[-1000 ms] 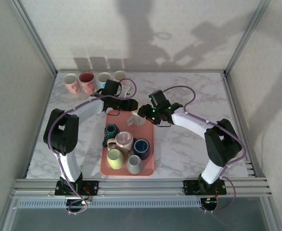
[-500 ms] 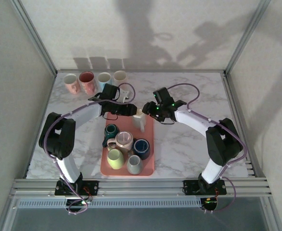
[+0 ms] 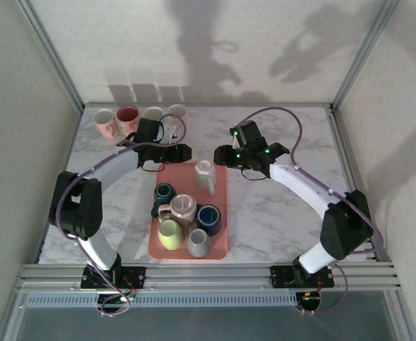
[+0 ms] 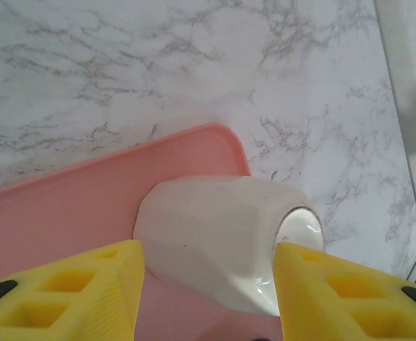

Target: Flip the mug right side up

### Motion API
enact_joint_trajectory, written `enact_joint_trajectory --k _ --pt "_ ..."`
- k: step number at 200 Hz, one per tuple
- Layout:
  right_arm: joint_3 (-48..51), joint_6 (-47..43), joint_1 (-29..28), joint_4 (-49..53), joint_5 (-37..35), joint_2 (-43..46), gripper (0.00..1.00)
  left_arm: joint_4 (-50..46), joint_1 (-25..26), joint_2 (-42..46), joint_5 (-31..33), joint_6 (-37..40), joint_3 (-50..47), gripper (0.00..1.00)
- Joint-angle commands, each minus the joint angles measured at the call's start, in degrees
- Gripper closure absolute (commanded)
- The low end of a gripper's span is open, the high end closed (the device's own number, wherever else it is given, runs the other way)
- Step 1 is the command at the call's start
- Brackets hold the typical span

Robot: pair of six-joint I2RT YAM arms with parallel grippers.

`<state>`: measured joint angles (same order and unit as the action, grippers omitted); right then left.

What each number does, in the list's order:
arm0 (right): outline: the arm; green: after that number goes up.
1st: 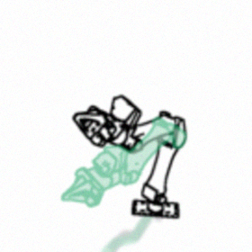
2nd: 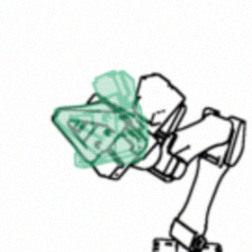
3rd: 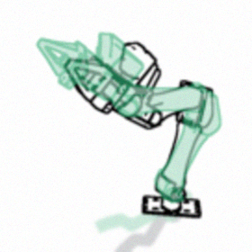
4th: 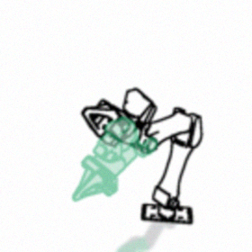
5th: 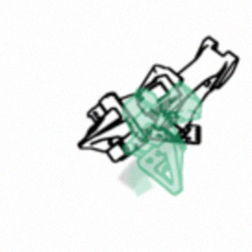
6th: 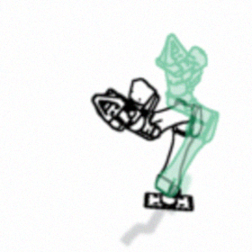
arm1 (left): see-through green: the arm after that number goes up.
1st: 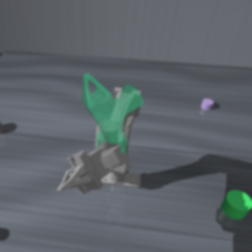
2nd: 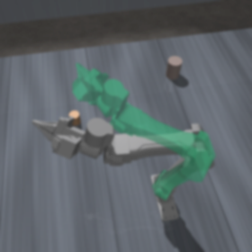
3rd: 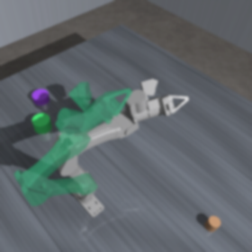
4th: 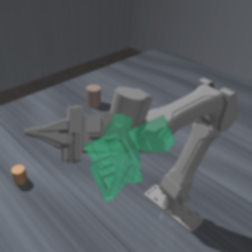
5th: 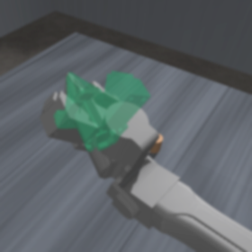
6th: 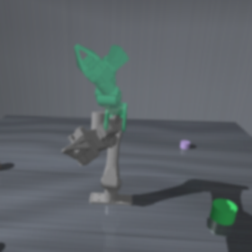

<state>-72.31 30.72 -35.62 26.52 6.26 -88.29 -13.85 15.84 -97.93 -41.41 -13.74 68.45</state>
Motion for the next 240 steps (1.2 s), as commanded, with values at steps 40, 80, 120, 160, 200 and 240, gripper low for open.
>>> enact_joint_trajectory --k 40,80,120,160,200,240 --pt "-7.28 -7.38 -12.99 19.4 -16.7 -7.2 0.5 -0.97 -3.27 9.26 -4.55 1.77 -4.33 0.49" --pt "-10.59 3.47 -15.54 20.25 -20.95 -12.98 0.52 -0.77 -6.21 15.31 -4.82 1.63 -9.81 0.48" --pt "-11.44 4.69 -15.85 17.98 -20.92 -16.18 0.57 -1.17 -8.01 17.13 -5.42 2.31 -12.35 0.48" --pt "-11.23 2.91 -15.82 16.11 -21.55 -17.53 0.63 -1.0 -8.84 16.45 -5.64 2.73 -12.68 0.49" --pt "-9.22 2.17 -15.86 12.38 -20.85 -17.86 0.66 -0.66 -9.01 15.67 -5.73 2.68 -12.72 0.49" --pt "-6.85 1.44 -15.83 8.26 -21.88 -18.18 0.67 -0.21 -9.12 15.05 -5.81 2.16 -12.77 0.49"
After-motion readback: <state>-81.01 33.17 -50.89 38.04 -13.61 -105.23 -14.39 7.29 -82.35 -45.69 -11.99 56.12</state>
